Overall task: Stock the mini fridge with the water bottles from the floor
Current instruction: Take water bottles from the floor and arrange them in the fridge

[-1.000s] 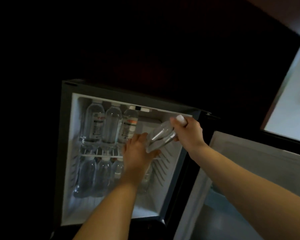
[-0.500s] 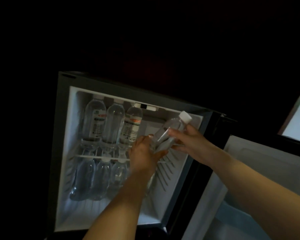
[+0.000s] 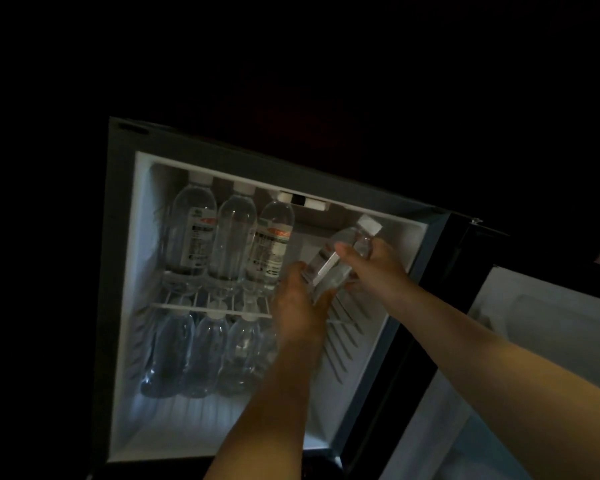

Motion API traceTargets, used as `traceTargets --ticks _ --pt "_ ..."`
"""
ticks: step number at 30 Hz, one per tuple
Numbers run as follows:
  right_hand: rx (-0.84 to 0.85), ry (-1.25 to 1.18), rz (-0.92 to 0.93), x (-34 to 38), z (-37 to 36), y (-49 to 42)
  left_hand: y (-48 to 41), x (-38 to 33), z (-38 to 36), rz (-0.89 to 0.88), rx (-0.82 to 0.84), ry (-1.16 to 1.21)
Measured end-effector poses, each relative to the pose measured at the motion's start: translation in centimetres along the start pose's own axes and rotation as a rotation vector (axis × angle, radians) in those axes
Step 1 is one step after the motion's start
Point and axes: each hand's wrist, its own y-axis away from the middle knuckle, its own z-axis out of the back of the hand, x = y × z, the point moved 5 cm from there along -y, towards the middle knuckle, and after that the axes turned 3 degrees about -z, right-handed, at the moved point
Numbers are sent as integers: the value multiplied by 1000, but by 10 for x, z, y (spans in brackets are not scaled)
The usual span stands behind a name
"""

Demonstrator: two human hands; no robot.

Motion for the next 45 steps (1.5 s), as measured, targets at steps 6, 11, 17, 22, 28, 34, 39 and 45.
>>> traceTargets --ticks 6,11,17,22,28,34,39,45 --pt "-26 97 -112 -2 -8 -20 2 1 2 2 -71 -200" --pt "146 64 -226 3 -22 -25 3 7 4 27 -81 -91" --pt "214 117 -207 5 -40 -34 6 13 10 -7 -83 -31" --pt "82 224 -130 2 -45 -43 4 14 15 4 -104 -241" --pt "-23 317 -15 2 -51 -48 3 19 10 19 -77 -127" --pt "-49 432 74 6 -56 -52 -4 23 9 75 -48 -84" --pt "-105 460 98 6 -61 -55 -8 25 5 157 62 -210" --pt "-98 450 115 9 -65 -46 -9 27 0 188 172 -252"
